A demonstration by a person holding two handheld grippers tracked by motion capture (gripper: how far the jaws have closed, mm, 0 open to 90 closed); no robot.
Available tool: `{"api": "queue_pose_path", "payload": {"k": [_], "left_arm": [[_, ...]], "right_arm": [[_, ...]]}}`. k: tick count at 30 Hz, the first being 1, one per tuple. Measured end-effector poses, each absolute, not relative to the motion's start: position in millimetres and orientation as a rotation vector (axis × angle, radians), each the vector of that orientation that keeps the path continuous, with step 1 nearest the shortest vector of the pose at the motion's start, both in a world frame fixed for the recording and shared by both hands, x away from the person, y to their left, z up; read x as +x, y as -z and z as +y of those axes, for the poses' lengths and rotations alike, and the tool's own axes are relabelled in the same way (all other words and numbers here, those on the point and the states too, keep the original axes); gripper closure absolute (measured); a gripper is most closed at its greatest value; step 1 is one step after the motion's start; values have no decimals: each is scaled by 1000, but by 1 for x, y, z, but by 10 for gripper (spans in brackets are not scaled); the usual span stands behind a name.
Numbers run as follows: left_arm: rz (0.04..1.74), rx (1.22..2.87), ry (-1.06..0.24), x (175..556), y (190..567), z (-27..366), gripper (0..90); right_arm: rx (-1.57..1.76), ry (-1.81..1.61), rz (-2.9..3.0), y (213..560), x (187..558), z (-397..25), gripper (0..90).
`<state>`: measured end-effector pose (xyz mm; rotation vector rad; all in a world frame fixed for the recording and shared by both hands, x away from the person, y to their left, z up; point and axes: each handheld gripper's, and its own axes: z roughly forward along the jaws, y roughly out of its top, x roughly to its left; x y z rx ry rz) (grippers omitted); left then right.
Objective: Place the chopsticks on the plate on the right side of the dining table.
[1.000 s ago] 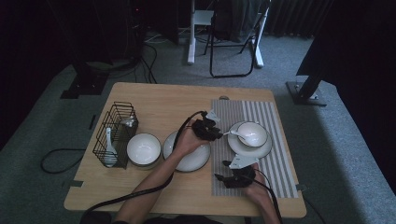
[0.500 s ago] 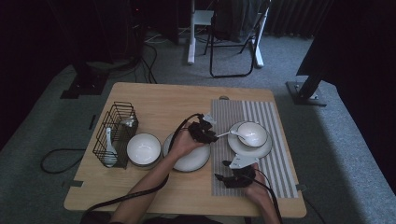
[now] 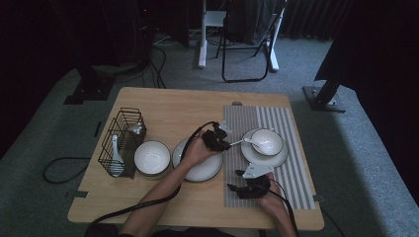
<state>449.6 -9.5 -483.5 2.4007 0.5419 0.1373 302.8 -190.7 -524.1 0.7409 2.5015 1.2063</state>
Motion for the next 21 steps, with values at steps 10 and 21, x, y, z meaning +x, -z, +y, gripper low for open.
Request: {"api": "queue_pose_path", "payload": {"k": [10,21], "left_arm": [[510,2442,-168,454,485,-27,862],[499,2440,-160,457,488,-36,859]], "right_arm": [[736,-1204,2503,524,303,-190,373],[735,-1202,2503,524,302,-190,373]]}}
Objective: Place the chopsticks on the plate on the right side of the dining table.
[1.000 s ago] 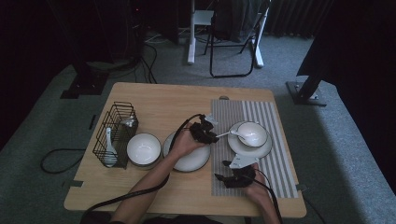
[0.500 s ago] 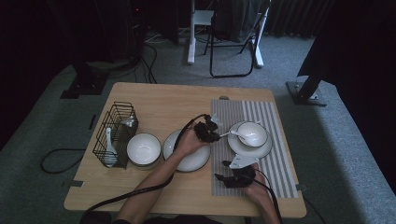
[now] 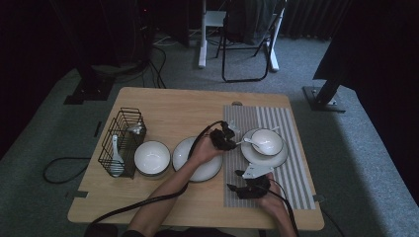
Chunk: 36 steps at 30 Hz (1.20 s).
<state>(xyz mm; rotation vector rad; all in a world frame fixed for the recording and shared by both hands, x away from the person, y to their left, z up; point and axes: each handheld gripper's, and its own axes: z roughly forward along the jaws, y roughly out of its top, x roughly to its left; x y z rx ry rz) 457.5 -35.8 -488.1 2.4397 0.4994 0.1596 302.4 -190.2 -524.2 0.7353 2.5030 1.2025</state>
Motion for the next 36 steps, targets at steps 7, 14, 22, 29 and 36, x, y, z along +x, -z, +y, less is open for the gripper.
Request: {"api": "queue_pose_path", "payload": {"k": [7,14,22,29,36], "left_arm": [[493,2428,-150,458,489,-40,853],[503,2390,-120,458,484,-35,785],[490,2329,-121,452,462,-19,731],[464,2313,-131,445,452,-11,707],[414,2295,-97,435,442,-5,707]], "right_arm": [[734,-1202,2503,524,302,-190,373],[733,-1202,2502,524,302,-190,373],[737,-1203,2500,524,302,-190,373],[737,-1200,2497,524,302,-190,372],[735,-1199,2499,524,302,-190,372]]}}
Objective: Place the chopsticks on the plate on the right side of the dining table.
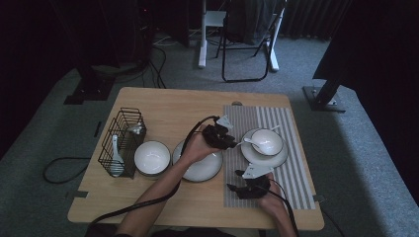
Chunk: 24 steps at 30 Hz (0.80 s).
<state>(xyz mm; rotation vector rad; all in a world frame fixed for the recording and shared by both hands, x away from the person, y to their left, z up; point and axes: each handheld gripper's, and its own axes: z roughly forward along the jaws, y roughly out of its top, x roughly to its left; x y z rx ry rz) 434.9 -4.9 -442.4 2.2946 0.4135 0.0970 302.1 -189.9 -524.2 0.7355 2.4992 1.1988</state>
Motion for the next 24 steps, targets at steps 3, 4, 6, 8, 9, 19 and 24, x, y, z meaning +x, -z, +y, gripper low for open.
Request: {"api": "queue_pose_path", "payload": {"k": [3,4,6,8,9,19,24], "left_arm": [[401,2284,-90,432,439,-4,707],[386,2281,-95,428,435,-3,707],[367,2278,-93,425,432,-1,711],[364,2273,-90,421,430,0,714],[365,2267,-88,419,429,1,714],[349,2228,-83,406,416,12,713],[346,2197,-75,401,409,24,713]], "right_arm": [[733,-1198,2500,524,302,-190,372],[737,-1198,2499,524,302,-190,372],[738,-1200,2499,524,302,-190,372],[740,-1200,2498,524,302,-190,372],[739,-1199,2499,524,302,-190,372],[735,-1190,2503,524,302,-189,371],[734,-1191,2503,524,302,-189,371]]}}
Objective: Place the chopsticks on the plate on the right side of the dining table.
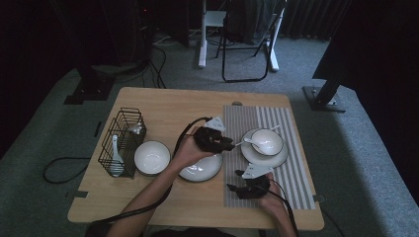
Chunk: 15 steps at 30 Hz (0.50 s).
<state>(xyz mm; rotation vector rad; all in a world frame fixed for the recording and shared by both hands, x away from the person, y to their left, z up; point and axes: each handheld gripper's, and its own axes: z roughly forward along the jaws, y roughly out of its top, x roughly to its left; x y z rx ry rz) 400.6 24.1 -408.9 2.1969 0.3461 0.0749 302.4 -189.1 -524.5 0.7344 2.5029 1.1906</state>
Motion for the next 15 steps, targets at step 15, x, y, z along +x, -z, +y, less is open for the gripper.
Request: {"api": "queue_pose_path", "payload": {"k": [15], "left_arm": [[340,2174,-103,390,393,45,704]], "right_arm": [[728,-1163,2510,525,303,-187,358]]}}
